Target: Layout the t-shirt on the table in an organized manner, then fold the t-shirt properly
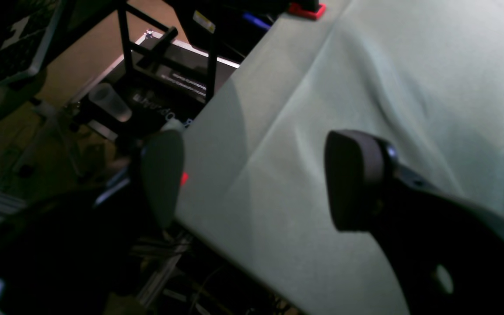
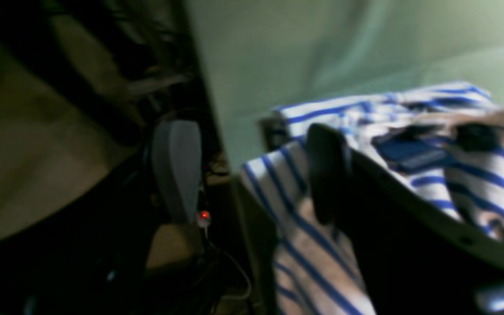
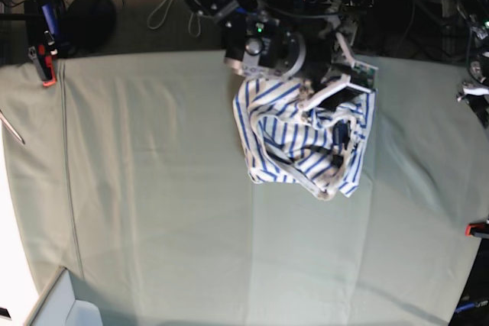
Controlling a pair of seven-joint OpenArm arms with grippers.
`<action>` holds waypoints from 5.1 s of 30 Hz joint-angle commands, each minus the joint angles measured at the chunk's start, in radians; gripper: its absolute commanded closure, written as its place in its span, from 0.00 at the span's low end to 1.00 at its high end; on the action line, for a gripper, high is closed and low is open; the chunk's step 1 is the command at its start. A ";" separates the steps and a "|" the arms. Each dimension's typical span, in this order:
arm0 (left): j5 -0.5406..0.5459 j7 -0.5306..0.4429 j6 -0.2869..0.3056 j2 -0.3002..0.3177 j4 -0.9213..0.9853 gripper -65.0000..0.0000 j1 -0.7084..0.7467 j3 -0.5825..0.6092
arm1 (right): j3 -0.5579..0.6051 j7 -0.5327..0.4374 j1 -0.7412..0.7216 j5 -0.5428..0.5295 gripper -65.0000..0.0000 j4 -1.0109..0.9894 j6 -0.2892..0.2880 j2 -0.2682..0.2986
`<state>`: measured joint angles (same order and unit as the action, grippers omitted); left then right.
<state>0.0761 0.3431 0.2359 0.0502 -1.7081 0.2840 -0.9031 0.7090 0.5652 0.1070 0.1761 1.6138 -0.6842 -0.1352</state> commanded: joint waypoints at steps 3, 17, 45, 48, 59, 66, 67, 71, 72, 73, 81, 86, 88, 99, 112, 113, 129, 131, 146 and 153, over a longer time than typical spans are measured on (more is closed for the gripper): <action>0.006 -0.025 -0.003 0.017 0.003 0.25 -0.002 -0.004 | -0.010 -0.021 -0.002 -0.010 0.40 0.076 -0.014 0.013; 0.006 -0.023 -0.003 0.007 0.024 0.25 -0.053 -0.004 | -0.444 -0.021 0.015 -0.013 0.40 0.156 -0.014 0.018; 0.006 -0.023 -0.003 0.015 0.026 0.25 -0.042 -0.007 | -0.210 -0.035 -0.025 -0.014 0.49 -0.103 -0.014 -0.022; 0.006 -0.023 -0.003 0.017 0.026 0.25 -0.042 -0.011 | -0.162 -0.035 -0.039 -0.014 0.70 -0.103 -0.014 -0.022; 0.006 -0.023 -0.003 0.017 0.026 0.25 -0.041 -0.011 | 0.033 -0.043 -0.037 -0.014 0.91 -0.097 -0.014 -0.022; 0.006 -0.023 -0.003 0.017 0.026 0.25 -0.041 -0.011 | 0.080 -0.170 -0.007 -0.028 0.71 -0.093 -0.014 -0.022; 0.006 -0.023 -0.003 0.017 0.026 0.25 -0.041 -0.011 | 0.080 -0.172 -0.005 -0.048 0.67 -0.089 -0.014 -0.022; 0.006 -0.023 -0.003 0.023 0.027 0.25 -0.041 -0.006 | 0.079 -0.155 -0.008 -0.074 0.52 -0.088 -0.014 -0.022; 0.008 -0.023 -0.003 0.023 0.027 0.25 -0.041 -0.006 | 0.068 -0.158 -0.008 -0.074 0.50 -0.085 -0.014 -0.022; 0.015 -0.023 -0.002 0.020 0.027 0.25 -0.041 -0.006 | 0.044 -0.155 -0.008 -0.076 0.48 -0.073 -0.014 -0.022; 0.106 0.029 -0.002 -0.036 -0.060 0.25 -0.021 0.178 | -0.191 -0.152 -0.010 -0.077 0.47 0.016 -0.014 -0.022; 0.196 0.208 -0.008 -0.097 -0.128 0.25 -0.022 0.347 | -0.357 -0.152 -0.016 -0.079 0.47 0.023 -0.014 -0.021; 0.201 0.235 -0.010 -0.122 -0.131 0.25 -0.024 0.405 | -0.409 -0.152 -0.016 -0.079 0.47 0.023 -0.014 -0.021; 0.199 0.236 -0.013 -0.134 0.047 0.25 -0.114 0.510 | -0.523 -0.150 0.004 -0.079 0.48 0.023 -0.014 0.012; 0.207 0.231 -0.003 -0.094 0.222 0.72 -0.205 0.517 | -0.524 -0.150 0.035 -0.076 0.48 0.082 -0.014 0.061; 0.207 0.231 -0.003 -0.094 0.225 0.81 -0.217 0.517 | -0.526 -0.150 0.035 -0.076 0.48 0.082 -0.014 0.061; 0.426 0.238 -0.005 0.098 0.245 0.99 -0.249 0.480 | -0.564 -0.149 0.049 -0.077 0.48 0.089 -0.014 0.064; 0.477 0.233 -0.005 0.109 0.302 0.99 -0.249 0.483 | -0.562 -0.149 0.049 -0.077 0.48 0.089 -0.014 0.064; 0.494 0.239 -0.005 0.110 0.434 0.36 -0.282 0.543 | -0.533 -0.149 0.063 -0.080 0.48 0.121 -0.014 0.021; 0.494 0.239 -0.005 0.116 0.257 0.18 -0.199 0.497 | -0.415 -0.149 0.010 -0.077 0.64 0.070 -0.014 -0.022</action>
<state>0.5636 0.6041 0.2310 0.1516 -1.4338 0.0956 -0.3965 0.2977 0.4335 0.1230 0.1097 1.6699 -0.6842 -0.1524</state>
